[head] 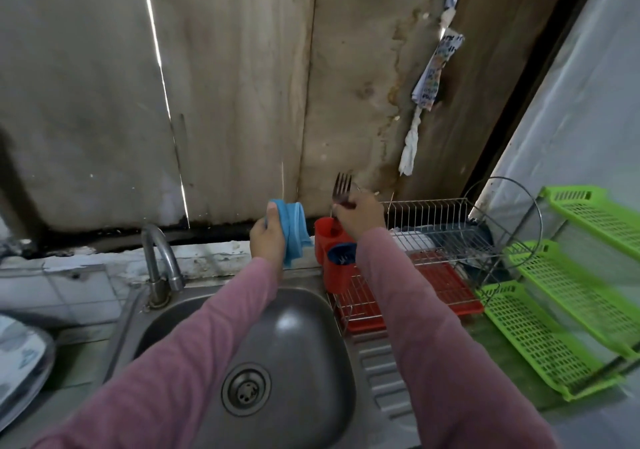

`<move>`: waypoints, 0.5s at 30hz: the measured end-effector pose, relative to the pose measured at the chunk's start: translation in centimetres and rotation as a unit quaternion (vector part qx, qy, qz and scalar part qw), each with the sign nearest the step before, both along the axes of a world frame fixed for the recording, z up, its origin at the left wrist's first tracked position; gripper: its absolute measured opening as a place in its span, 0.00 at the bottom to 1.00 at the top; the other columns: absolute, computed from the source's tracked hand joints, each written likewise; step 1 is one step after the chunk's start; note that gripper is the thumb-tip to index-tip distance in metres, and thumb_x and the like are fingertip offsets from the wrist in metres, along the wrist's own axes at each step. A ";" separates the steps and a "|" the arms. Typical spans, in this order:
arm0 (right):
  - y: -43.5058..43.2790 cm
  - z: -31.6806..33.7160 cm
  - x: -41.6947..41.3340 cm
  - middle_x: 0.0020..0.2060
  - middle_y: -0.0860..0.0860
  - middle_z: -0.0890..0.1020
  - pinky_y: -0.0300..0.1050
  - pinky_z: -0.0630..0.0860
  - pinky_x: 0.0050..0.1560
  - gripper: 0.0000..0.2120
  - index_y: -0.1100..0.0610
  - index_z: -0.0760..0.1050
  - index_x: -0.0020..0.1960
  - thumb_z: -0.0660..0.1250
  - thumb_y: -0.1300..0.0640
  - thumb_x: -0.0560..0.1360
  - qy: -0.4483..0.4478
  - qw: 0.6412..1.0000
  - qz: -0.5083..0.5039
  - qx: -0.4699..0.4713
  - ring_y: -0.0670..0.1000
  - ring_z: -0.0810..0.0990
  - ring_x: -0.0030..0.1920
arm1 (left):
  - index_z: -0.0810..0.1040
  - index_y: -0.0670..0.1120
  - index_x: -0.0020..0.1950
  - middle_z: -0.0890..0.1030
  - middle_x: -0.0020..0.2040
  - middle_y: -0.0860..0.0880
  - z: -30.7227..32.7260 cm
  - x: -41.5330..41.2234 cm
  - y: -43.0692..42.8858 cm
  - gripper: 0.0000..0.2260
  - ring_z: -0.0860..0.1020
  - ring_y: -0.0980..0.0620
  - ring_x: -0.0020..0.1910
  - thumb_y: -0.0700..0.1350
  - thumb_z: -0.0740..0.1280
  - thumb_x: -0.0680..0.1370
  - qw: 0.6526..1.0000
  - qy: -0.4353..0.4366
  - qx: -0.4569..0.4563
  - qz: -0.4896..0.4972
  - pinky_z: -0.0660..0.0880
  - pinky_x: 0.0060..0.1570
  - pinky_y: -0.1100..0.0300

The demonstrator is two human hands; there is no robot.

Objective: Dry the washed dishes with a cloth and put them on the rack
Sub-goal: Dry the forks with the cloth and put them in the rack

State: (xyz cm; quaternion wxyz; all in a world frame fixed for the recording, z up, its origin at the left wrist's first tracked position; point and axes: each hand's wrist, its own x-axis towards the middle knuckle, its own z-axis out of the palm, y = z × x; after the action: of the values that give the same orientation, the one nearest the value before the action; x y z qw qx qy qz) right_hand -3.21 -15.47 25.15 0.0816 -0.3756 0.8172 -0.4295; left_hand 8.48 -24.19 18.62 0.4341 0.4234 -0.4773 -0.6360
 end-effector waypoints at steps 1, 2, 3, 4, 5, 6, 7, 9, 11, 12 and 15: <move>-0.2 -0.1 -0.3 0.49 0.52 0.79 0.38 0.70 0.47 0.11 0.59 0.80 0.59 0.66 0.58 0.79 0.013 1.000 0.006 0.019 0.48 0.75 0.48 | 0.77 0.43 0.50 0.79 0.43 0.47 -0.1 0.0 -0.1 0.22 0.77 0.50 0.42 0.62 0.58 0.81 1.000 -0.004 -0.002 0.000 0.72 0.41 0.57; -0.3 -0.2 -0.5 0.48 0.52 0.78 0.37 0.69 0.46 0.10 0.59 0.80 0.59 0.66 0.58 0.79 0.023 0.999 0.011 0.030 0.48 0.74 0.48 | 0.77 0.43 0.50 0.79 0.43 0.47 -0.1 0.0 0.0 0.22 0.77 0.50 0.42 0.62 0.58 0.81 1.000 -0.007 -0.003 -0.001 0.73 0.42 0.56; -0.5 -0.2 -0.7 0.48 0.52 0.78 0.35 0.69 0.43 0.10 0.59 0.80 0.58 0.66 0.58 0.79 0.023 0.999 0.016 0.038 0.48 0.74 0.47 | 0.78 0.43 0.50 0.79 0.42 0.47 -0.1 0.0 0.0 0.22 0.77 0.50 0.41 0.61 0.58 0.81 1.000 -0.009 -0.005 -0.003 0.73 0.42 0.57; -0.7 -0.1 -0.9 0.46 0.51 0.78 0.34 0.67 0.38 0.09 0.58 0.80 0.56 0.66 0.57 0.79 0.020 0.999 0.022 0.045 0.48 0.74 0.47 | 0.77 0.43 0.49 0.79 0.41 0.47 -0.2 0.0 0.0 0.21 0.77 0.50 0.40 0.61 0.58 0.81 1.000 -0.009 -0.006 -0.005 0.73 0.41 0.57; -1.0 0.0 -1.1 0.44 0.51 0.78 0.34 0.65 0.34 0.07 0.58 0.80 0.54 0.67 0.57 0.79 0.016 0.998 0.029 0.057 0.48 0.74 0.46 | 0.77 0.44 0.47 0.78 0.40 0.48 -0.2 0.0 0.1 0.21 0.77 0.51 0.39 0.60 0.58 0.82 1.000 -0.011 -0.008 -0.005 0.72 0.39 0.57; -1.2 0.2 -1.2 0.41 0.50 0.78 0.34 0.64 0.32 0.05 0.58 0.79 0.51 0.67 0.56 0.79 0.017 0.997 0.034 0.074 0.49 0.75 0.44 | 0.76 0.44 0.45 0.77 0.38 0.48 -0.2 0.0 0.2 0.21 0.76 0.51 0.37 0.60 0.58 0.82 1.000 -0.013 -0.010 -0.004 0.71 0.38 0.58; -1.4 0.4 -1.3 0.38 0.50 0.76 0.35 0.63 0.31 0.05 0.58 0.77 0.48 0.67 0.56 0.79 0.021 0.995 0.037 0.092 0.49 0.75 0.43 | 0.75 0.45 0.43 0.77 0.37 0.49 -0.3 0.0 0.2 0.20 0.75 0.51 0.36 0.60 0.58 0.82 1.000 -0.014 -0.012 0.000 0.71 0.37 0.58; -1.8 0.7 -1.3 0.37 0.51 0.75 0.36 0.63 0.30 0.07 0.58 0.74 0.46 0.66 0.55 0.79 0.021 0.991 0.042 0.122 0.49 0.74 0.40 | 0.74 0.46 0.40 0.76 0.36 0.49 -0.4 0.1 0.1 0.20 0.75 0.52 0.35 0.60 0.58 0.82 1.000 -0.013 -0.013 0.006 0.70 0.36 0.58; -2.2 0.7 -1.4 0.39 0.52 0.76 0.38 0.66 0.32 0.08 0.59 0.73 0.47 0.68 0.55 0.78 0.017 0.990 0.040 0.134 0.50 0.75 0.41 | 0.75 0.46 0.41 0.77 0.36 0.49 -0.5 0.4 0.1 0.21 0.75 0.52 0.36 0.60 0.58 0.82 1.000 -0.016 -0.014 0.008 0.70 0.36 0.58; -2.2 0.8 -1.3 0.41 0.53 0.78 0.40 0.70 0.34 0.08 0.60 0.73 0.47 0.69 0.56 0.77 0.012 0.990 0.039 0.137 0.52 0.77 0.43 | 0.75 0.45 0.40 0.77 0.36 0.49 -0.4 0.5 0.1 0.21 0.75 0.52 0.35 0.60 0.58 0.82 1.000 -0.017 -0.016 0.010 0.70 0.36 0.59; -2.2 0.8 -1.4 0.46 0.58 0.83 0.49 0.82 0.47 0.09 0.64 0.77 0.53 0.69 0.60 0.75 -0.013 0.989 0.037 0.145 0.56 0.83 0.47 | 0.73 0.46 0.38 0.75 0.34 0.50 -0.3 1.0 0.2 0.21 0.74 0.53 0.33 0.59 0.58 0.82 0.999 -0.017 -0.025 0.018 0.69 0.35 0.59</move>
State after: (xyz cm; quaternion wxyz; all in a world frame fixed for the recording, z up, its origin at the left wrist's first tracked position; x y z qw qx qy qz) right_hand -4.60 -17.69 25.91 0.1616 -0.3844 0.8551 -0.3082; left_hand 9.48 -24.02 18.31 0.4478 0.4318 -0.4927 -0.6085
